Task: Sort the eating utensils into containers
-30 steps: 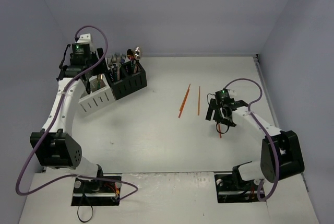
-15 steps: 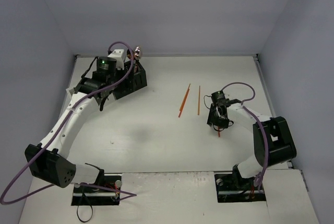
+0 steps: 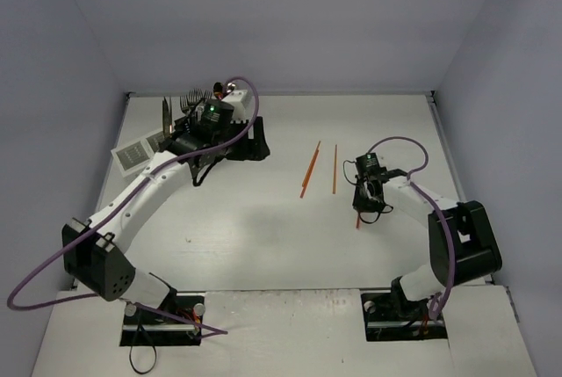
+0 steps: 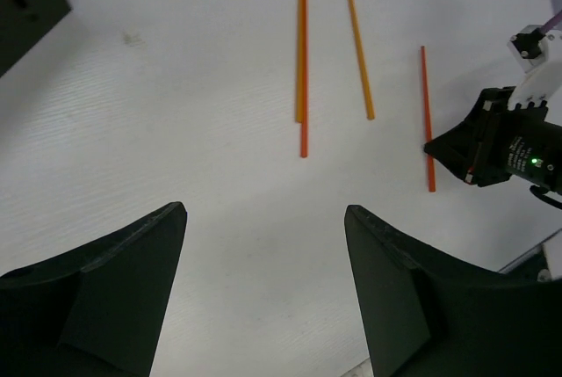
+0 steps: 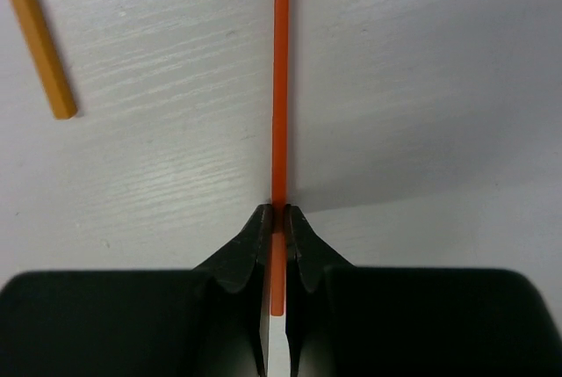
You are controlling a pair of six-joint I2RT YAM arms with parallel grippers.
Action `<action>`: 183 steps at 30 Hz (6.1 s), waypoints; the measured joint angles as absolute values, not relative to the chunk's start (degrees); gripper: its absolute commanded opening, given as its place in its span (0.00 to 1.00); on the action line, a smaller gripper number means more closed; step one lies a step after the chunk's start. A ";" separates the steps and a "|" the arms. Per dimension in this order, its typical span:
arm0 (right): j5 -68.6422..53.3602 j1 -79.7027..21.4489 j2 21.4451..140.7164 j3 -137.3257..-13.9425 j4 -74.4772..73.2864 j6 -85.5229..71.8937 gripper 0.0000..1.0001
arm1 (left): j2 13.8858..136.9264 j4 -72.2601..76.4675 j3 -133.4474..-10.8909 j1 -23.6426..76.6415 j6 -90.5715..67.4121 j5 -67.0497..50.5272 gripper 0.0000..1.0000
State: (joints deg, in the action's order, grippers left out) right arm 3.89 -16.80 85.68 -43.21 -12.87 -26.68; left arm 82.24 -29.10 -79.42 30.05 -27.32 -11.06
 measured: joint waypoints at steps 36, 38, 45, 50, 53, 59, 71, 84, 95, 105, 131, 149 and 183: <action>-14.97 -33.47 54.48 -47.17 -2.68 -13.43 0.49 | 91.26 -5.71 -81.99 44.99 -40.71 -13.33 0.00; -15.07 -33.47 54.66 -47.34 -2.59 -13.49 0.68 | 90.69 -6.12 -81.12 45.04 -40.08 -11.99 0.00; -13.97 -33.47 55.84 -48.51 -2.37 -13.63 0.94 | 85.07 -11.56 -80.73 44.54 -34.11 -3.61 0.00; -10.70 -33.47 56.35 -48.51 -3.36 -13.56 0.98 | 76.85 -18.05 -80.73 34.86 -29.15 1.64 0.00; -9.11 -33.38 56.99 -48.51 -4.53 -13.54 0.99 | 71.72 -20.59 -80.71 21.84 -25.94 4.35 0.00; -7.87 -32.91 59.23 -48.51 -5.70 -13.41 1.00 | 68.06 -21.66 -80.79 -0.73 -20.82 6.22 0.00; -8.01 -28.51 59.90 -48.51 -7.54 -13.10 1.00 | 81.84 -12.85 -75.20 -16.26 -19.71 4.87 0.00; -8.76 -24.04 60.50 -48.42 -8.37 -13.55 1.00 | 84.27 1.17 -63.95 -16.32 -17.87 4.73 0.30; -4.45 -23.97 74.33 -50.85 -9.05 -18.76 0.98 | 79.32 -1.54 -62.02 -16.29 -17.03 3.64 0.64; 1.99 -23.59 91.32 -58.64 -10.08 -23.47 0.78 | 67.80 -23.42 -72.27 -7.12 -19.84 0.57 0.82; 7.76 -24.05 105.48 -65.67 -10.38 -29.12 0.00 | 67.55 -30.67 -68.58 20.45 -28.52 -11.86 0.86; -9.43 -36.92 67.78 -59.94 -0.27 -12.21 0.00 | 80.31 -9.20 -75.02 32.22 -38.66 -19.77 0.85; -12.21 -37.14 66.63 -57.55 1.11 -8.87 0.95 | 73.98 -11.12 -75.64 19.60 -30.79 -0.55 0.00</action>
